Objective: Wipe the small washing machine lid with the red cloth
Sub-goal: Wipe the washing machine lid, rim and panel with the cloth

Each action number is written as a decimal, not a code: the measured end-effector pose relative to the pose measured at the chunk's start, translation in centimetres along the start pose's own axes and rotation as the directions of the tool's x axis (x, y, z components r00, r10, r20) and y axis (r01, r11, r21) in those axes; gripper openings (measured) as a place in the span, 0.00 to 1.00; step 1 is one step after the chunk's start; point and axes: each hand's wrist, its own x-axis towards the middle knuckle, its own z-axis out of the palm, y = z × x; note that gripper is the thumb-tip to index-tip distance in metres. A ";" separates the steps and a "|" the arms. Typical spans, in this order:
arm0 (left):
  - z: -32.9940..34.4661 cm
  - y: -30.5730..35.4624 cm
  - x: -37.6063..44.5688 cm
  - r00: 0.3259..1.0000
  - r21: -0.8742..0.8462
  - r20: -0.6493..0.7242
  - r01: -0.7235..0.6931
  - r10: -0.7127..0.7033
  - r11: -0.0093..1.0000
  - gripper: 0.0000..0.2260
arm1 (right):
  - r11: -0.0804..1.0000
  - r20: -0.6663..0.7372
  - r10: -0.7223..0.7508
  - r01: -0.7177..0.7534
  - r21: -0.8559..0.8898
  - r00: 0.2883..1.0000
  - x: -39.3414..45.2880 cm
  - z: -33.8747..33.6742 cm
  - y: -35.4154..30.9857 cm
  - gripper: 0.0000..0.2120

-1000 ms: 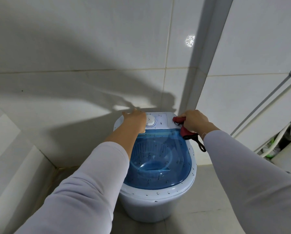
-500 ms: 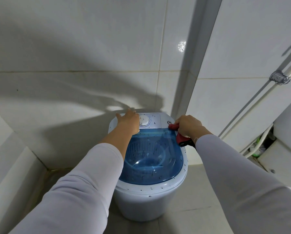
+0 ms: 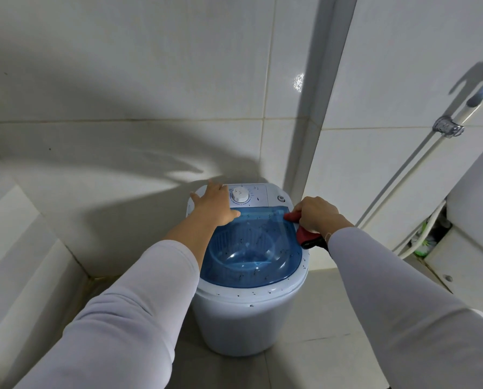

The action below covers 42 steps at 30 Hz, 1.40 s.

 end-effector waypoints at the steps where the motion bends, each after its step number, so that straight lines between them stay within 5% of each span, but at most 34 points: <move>1: -0.1 0.1 -0.4 1.000 -0.003 0.012 -0.011 0.011 1.000 0.37 | 1.000 0.002 -0.001 0.001 0.001 1.000 -0.4 0.1 0.0 0.22; 13: 0.2 1.4 -5.0 0.978 0.020 0.177 -0.118 0.113 0.993 0.53 | 1.000 -0.033 0.003 -0.003 0.022 0.999 -4.6 1.1 0.9 0.21; 42: 2.5 2.2 -7.5 0.999 0.144 -0.037 -0.011 0.016 0.989 0.48 | 0.996 -0.001 0.031 -0.031 0.082 1.000 -12.2 4.2 1.2 0.23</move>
